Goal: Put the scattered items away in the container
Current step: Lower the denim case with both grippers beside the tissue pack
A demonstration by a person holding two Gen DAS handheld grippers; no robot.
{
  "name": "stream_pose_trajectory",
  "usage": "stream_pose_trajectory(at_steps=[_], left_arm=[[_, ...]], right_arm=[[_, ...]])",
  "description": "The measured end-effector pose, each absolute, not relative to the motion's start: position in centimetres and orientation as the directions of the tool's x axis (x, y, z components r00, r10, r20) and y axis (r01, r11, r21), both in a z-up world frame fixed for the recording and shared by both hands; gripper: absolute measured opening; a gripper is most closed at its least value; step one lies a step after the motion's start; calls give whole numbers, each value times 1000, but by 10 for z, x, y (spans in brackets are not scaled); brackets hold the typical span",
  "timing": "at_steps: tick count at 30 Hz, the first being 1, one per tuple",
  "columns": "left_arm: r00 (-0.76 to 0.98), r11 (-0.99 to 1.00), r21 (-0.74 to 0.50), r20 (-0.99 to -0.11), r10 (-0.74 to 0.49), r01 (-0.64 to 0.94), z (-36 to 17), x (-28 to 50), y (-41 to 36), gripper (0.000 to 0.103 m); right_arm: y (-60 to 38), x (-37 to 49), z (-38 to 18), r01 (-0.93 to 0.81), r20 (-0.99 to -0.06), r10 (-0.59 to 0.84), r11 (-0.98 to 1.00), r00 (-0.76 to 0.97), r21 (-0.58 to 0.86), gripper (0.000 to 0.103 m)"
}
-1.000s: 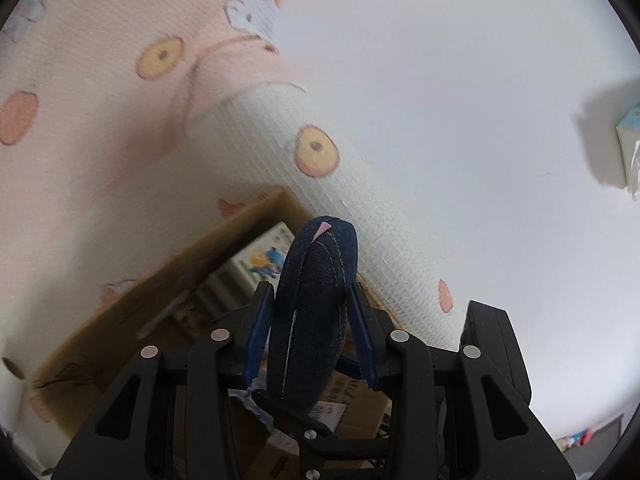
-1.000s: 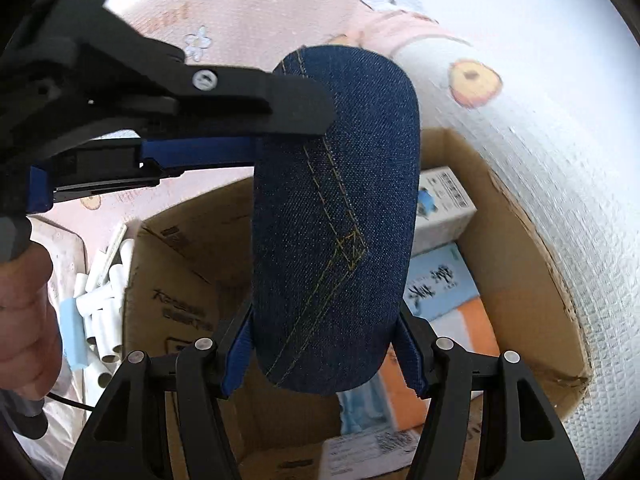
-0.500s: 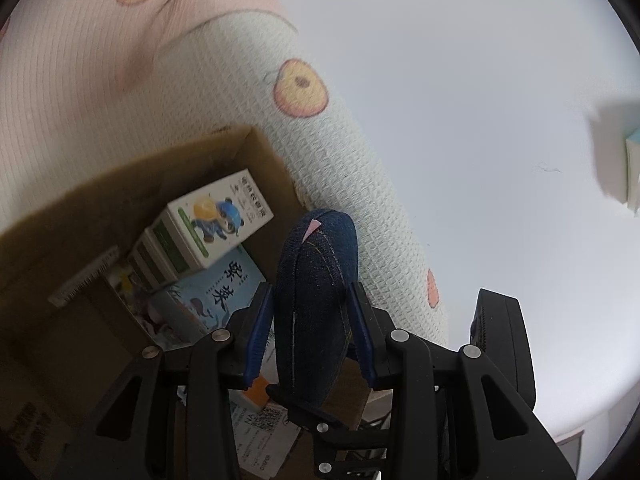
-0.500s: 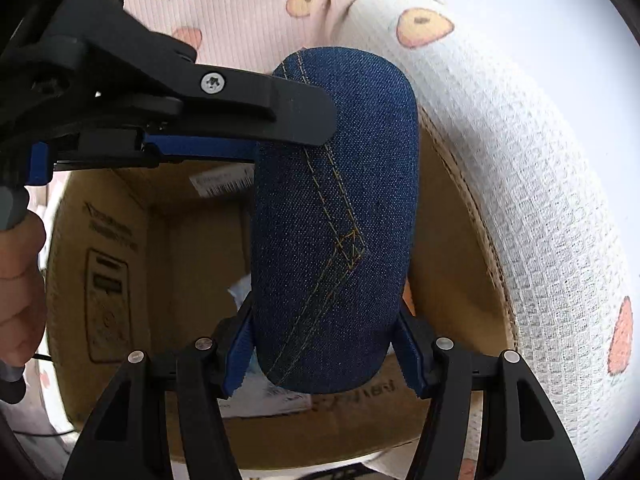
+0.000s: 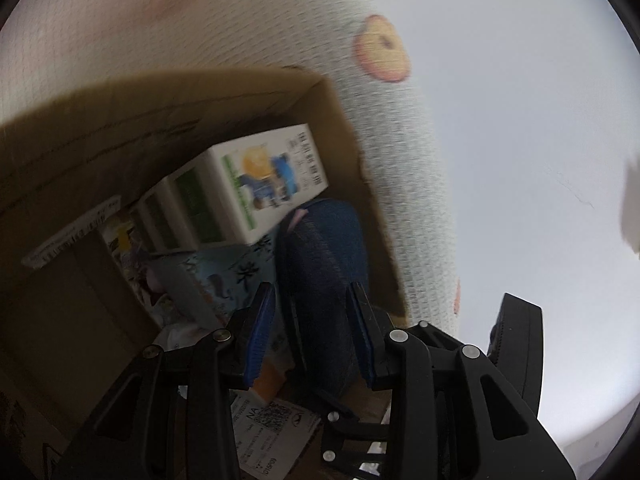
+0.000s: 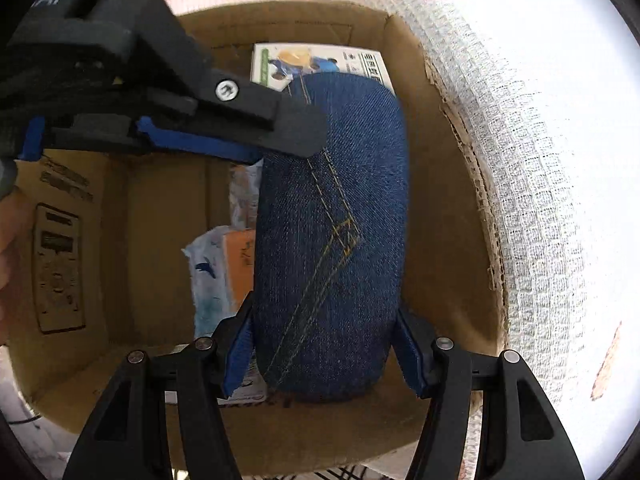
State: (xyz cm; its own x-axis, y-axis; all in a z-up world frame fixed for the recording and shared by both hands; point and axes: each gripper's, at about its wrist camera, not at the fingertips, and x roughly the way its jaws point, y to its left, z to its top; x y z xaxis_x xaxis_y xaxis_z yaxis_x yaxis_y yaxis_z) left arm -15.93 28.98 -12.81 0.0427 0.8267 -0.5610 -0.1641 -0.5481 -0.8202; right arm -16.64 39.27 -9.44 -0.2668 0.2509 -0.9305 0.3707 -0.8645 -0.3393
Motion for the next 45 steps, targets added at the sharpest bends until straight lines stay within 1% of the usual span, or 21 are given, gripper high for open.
stream_pose_trajectory(at_steps=[2, 4, 6, 12, 17, 18, 20, 22, 25, 30, 37, 39, 41, 45], left_arm=[[44, -551, -822, -562, 826, -146, -133, -160, 289, 39], [30, -581, -802, -590, 807, -143, -136, -160, 289, 39], [20, -589, -795, -597, 802, -142, -138, -160, 288, 39], [13, -591, -793, -599, 800, -150, -139, -159, 292, 38], [47, -595, -794, -603, 796, -124, -149, -157, 298, 38], [51, -593, -795, -602, 797, -128, -150, -156, 301, 37], [70, -581, -799, -596, 800, -153, -149, -151, 308, 27], [81, -585, -790, -605, 792, -183, -146, -147, 316, 23], [93, -584, -787, -609, 788, -202, -147, -142, 325, 23], [96, -581, -789, -606, 790, -198, -148, -139, 328, 23], [86, -606, -776, -625, 776, -175, -151, -136, 326, 23], [85, -603, -784, -617, 782, -149, -154, -136, 325, 24], [88, -594, -793, -607, 790, -138, -156, -136, 324, 30], [124, -591, -794, -607, 785, -145, -159, -131, 333, 33]], right_arm=[[393, -170, -98, 374, -920, 290, -848, -263, -375, 59], [393, -173, -101, 374, -906, 331, -831, -263, -412, 59], [395, -177, -106, 375, -899, 359, -820, -252, -433, 59], [404, -182, -109, 340, -916, 333, -854, -223, -393, 59], [408, -184, -110, 337, -910, 345, -849, -231, -407, 59], [408, -184, -110, 333, -909, 348, -850, -229, -409, 59], [409, -185, -107, 325, -909, 354, -852, -220, -411, 60], [409, -184, -102, 318, -909, 353, -855, -221, -409, 60], [411, -182, -95, 311, -920, 328, -870, -215, -383, 60], [417, -182, -95, 296, -922, 328, -877, -205, -378, 60], [425, -190, -102, 297, -926, 313, -882, -213, -366, 60], [430, -192, -107, 293, -925, 320, -882, -206, -370, 60], [428, -191, -107, 316, -917, 331, -865, -224, -390, 60], [425, -189, -95, 360, -915, 310, -848, -258, -389, 61]])
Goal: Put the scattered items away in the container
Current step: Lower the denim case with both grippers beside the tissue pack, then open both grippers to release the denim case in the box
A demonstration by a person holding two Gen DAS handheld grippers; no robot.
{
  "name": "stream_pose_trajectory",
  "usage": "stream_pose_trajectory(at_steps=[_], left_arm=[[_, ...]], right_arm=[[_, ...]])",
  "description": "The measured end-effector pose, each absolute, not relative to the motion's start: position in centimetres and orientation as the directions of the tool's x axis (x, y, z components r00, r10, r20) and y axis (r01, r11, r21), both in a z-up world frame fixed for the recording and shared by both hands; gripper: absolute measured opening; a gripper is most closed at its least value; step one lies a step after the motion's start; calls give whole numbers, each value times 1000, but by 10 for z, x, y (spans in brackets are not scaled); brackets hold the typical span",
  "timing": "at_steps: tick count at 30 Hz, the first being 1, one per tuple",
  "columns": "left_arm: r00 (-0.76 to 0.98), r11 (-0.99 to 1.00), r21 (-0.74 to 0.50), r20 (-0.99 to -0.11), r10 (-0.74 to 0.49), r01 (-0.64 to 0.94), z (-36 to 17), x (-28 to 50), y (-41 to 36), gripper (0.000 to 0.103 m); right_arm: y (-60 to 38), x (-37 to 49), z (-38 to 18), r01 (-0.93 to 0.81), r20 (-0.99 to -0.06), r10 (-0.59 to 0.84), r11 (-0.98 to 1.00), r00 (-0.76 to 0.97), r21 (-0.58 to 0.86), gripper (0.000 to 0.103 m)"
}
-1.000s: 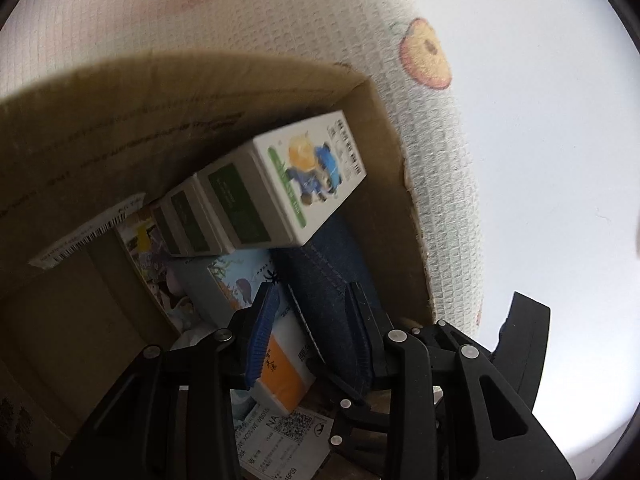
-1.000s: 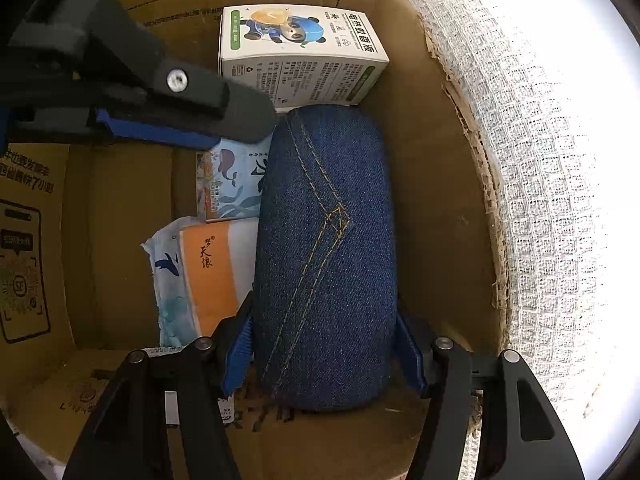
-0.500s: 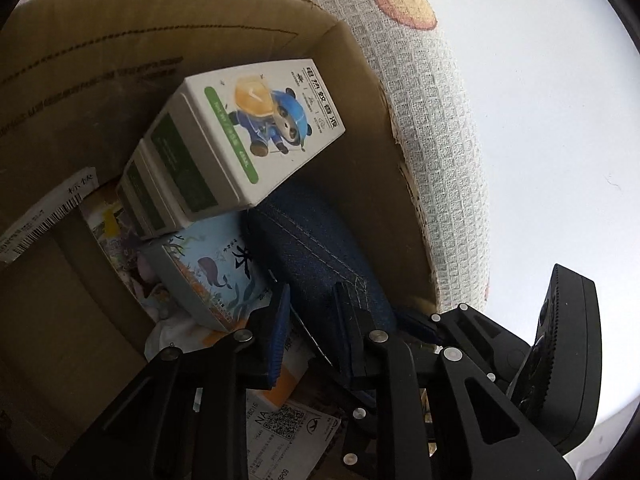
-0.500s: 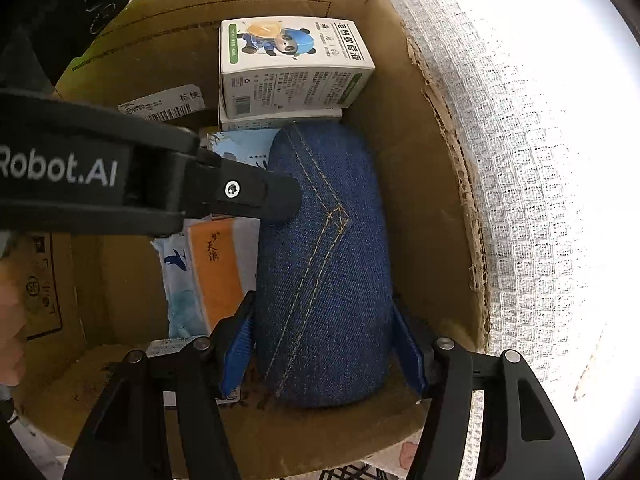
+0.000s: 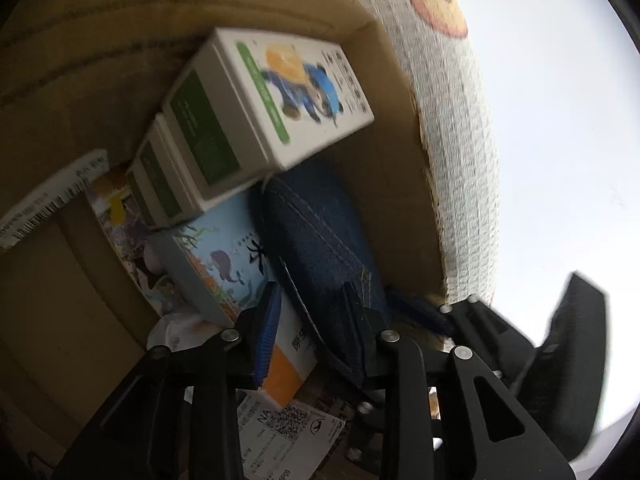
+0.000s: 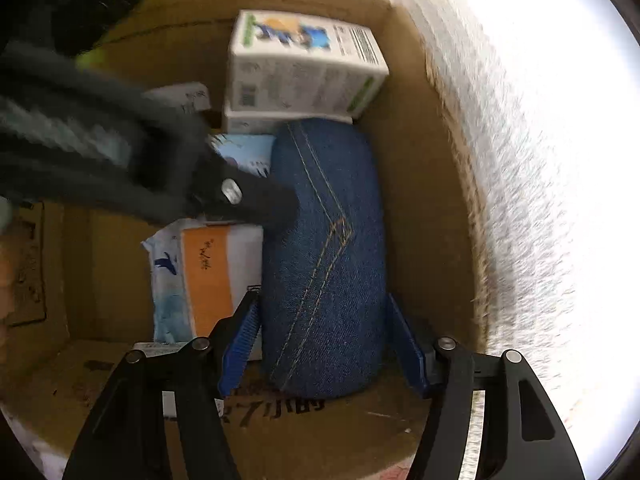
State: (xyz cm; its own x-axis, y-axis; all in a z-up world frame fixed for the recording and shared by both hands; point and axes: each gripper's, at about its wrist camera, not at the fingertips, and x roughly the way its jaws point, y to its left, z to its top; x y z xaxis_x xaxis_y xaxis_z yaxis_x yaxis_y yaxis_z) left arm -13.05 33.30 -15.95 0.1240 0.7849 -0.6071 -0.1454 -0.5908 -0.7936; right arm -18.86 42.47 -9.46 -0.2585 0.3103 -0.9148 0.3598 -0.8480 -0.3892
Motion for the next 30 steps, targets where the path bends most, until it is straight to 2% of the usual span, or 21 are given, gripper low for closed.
stream_pose_trajectory(at_steps=[6, 7, 10, 22, 26, 30], left_arm=[[129, -589, -787, -613, 780, -182, -156, -122, 344, 34], [130, -586, -791, -609, 783, -175, -157, -121, 343, 31], [137, -572, -810, -586, 799, -130, -162, -121, 340, 23], [126, -626, -764, -644, 755, -154, -157, -108, 346, 23], [74, -642, -747, -659, 748, -172, -146, -105, 333, 14], [37, -651, -735, -668, 743, -192, -134, -102, 323, 13]], right_arm=[[433, -188, -77, 300, -941, 228, -906, -249, -299, 60], [434, -188, -79, 291, -941, 239, -907, -241, -305, 49], [442, -189, -84, 267, -933, 280, -903, -225, -335, 38], [458, -197, -97, 246, -937, 308, -907, -164, -341, 39], [463, -195, -100, 232, -931, 321, -905, -173, -355, 40], [464, -193, -102, 231, -920, 353, -893, -170, -386, 41]])
